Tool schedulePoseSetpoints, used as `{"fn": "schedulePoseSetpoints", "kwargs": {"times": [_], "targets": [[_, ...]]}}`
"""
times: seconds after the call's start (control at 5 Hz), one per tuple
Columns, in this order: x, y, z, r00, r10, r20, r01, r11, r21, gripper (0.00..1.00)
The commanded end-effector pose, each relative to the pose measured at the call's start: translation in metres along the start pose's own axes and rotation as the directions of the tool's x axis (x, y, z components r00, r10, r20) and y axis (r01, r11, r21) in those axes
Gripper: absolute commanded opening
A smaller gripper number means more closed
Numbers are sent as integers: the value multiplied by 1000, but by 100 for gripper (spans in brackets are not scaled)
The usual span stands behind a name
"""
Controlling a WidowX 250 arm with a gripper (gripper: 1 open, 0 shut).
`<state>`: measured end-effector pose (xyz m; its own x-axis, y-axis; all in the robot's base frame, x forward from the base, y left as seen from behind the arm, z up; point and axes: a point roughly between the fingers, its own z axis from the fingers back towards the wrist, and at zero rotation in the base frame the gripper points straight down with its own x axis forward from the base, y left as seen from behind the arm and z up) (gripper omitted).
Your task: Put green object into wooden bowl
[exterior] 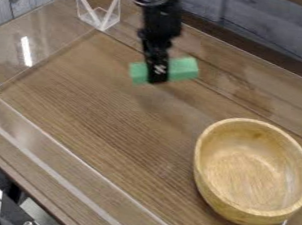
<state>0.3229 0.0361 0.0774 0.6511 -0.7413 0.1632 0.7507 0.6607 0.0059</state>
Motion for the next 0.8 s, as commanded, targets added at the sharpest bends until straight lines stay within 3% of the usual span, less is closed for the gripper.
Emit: {"fn": "schedulePoseSetpoints", "kwargs": {"times": [0.0,0.2,0.4,0.6], "targets": [[31,-34,20,999,-15,31,13,999,52,0],[42,-71,20,992,-119,31,118,993,20,0],[41,-101,25,980,-195,36,195,981,1,0],[42,-120,38,976,-217,34,217,976,15,0]]}}
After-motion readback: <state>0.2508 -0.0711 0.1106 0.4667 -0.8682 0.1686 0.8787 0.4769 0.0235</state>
